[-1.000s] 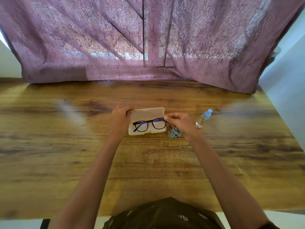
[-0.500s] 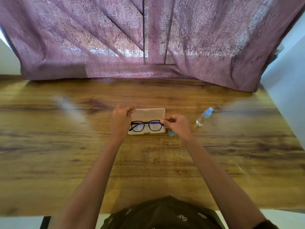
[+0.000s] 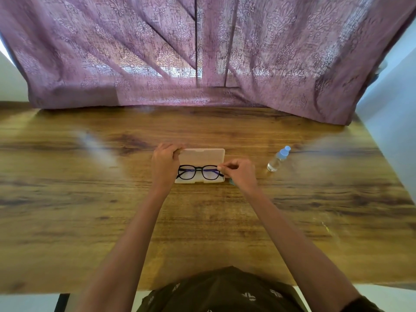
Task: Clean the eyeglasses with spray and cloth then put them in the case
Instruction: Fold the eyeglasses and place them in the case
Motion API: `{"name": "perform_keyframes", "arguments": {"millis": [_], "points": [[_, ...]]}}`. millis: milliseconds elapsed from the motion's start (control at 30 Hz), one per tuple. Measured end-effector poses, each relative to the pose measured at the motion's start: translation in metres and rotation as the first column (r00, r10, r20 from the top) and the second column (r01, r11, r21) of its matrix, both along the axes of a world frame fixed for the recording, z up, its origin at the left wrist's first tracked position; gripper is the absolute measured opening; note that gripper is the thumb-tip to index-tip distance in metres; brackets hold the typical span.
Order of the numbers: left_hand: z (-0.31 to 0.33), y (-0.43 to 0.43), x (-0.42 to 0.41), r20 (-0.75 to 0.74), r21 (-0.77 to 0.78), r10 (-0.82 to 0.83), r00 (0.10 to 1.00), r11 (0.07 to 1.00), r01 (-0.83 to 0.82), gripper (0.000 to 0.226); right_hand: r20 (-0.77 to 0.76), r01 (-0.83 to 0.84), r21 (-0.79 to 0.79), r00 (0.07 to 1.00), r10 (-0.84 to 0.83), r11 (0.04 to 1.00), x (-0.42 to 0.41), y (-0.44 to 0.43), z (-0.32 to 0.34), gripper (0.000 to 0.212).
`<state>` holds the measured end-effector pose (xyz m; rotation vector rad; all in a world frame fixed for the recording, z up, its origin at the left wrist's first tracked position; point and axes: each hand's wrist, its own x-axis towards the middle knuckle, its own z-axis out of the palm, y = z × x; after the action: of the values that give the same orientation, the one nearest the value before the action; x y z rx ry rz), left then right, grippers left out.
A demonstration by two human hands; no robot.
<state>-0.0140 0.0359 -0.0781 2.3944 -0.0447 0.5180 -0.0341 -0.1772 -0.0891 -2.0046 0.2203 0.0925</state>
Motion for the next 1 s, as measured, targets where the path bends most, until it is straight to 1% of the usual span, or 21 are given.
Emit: {"name": "perform_keyframes", "arguments": {"millis": [100,200,333,500,667,800,933,1000], "points": [[0.001,-0.001,-0.001,0.008,0.0,-0.002,1.0,1.0,0.002,0.018,-0.022,-0.015,-0.002,1.0,0.015,1.0,-0.003,0.001,-0.002,0.01],[0.001,-0.001,-0.001,0.009,0.01,-0.007,1.0,1.0,0.006,0.017,-0.012,-0.023,-0.005,1.0,0.023,1.0,-0.005,0.001,-0.002,0.01],[-0.003,0.002,0.002,-0.054,-0.007,-0.032,0.998,0.999,0.031,0.019,0.022,-0.015,-0.043,1.0,0.016,0.999,-0.004,0.0,0.002,0.011],[-0.004,0.005,0.003,-0.122,-0.069,-0.039,0.992,0.997,0.031,0.026,0.077,0.001,-0.156,0.997,0.012,0.988,0.001,-0.01,0.005,0.013],[-0.001,0.005,0.004,-0.214,-0.136,-0.044,0.976,0.991,0.015,0.029,0.138,0.07,-0.305,0.99,-0.028,0.95,0.01,-0.028,0.008,0.007],[0.0,0.006,0.005,-0.277,-0.138,-0.044,0.96,0.99,0.006,0.031,0.055,0.057,-0.374,0.998,-0.039,0.926,0.011,-0.042,0.004,0.011],[-0.001,0.006,0.007,-0.327,-0.155,-0.042,0.944,0.988,-0.01,0.028,-0.073,0.01,-0.364,0.997,-0.04,0.931,0.01,-0.047,0.0,0.023],[-0.001,0.005,0.007,-0.345,-0.152,-0.026,0.938,0.988,-0.029,0.028,-0.094,0.002,-0.392,0.995,-0.042,0.92,0.009,-0.046,-0.002,0.024]]}}
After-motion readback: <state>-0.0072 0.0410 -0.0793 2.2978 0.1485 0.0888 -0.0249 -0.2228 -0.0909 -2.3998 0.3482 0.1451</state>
